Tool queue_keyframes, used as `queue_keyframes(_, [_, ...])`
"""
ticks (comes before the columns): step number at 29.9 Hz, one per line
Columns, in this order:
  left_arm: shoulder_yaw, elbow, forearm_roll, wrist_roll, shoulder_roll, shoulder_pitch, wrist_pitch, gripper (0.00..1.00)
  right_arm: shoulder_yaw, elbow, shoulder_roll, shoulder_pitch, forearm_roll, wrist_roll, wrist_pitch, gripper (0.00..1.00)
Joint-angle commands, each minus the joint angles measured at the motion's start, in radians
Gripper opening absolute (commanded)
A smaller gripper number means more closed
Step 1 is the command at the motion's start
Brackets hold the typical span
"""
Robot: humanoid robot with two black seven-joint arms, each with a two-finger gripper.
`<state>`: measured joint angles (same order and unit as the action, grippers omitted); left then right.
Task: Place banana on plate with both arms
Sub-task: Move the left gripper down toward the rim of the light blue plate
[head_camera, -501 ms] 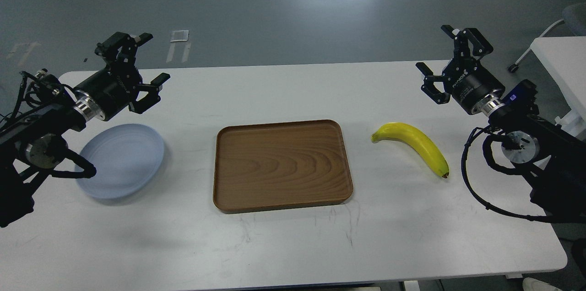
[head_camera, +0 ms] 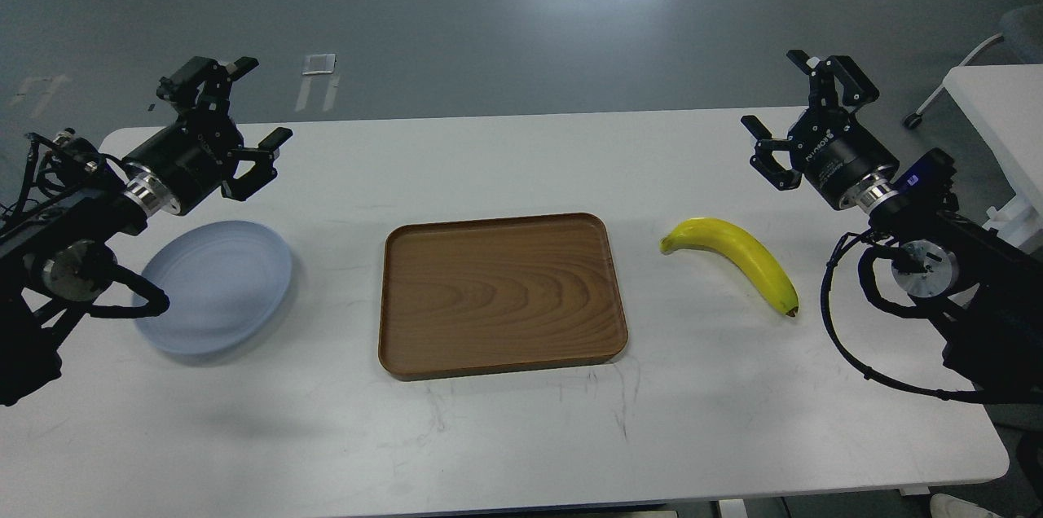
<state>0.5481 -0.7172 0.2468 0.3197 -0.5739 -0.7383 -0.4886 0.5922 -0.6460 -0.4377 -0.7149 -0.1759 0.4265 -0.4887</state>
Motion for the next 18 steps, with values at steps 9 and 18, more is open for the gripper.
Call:
queue_keyframes(9, [-0.011,-0.108,0.242,0.082,-0.081,-0.047,0.0,0.99,-0.005,0.002,-0.009,-0.001,0.0,-0.002,0.0,1.0])
queue_keyframes(18, [-0.01,-0.295,0.738,0.169,-0.202,-0.119,0.0,0.99,-0.008,0.005,-0.012,-0.003,-0.004,-0.002,0.0,1.0])
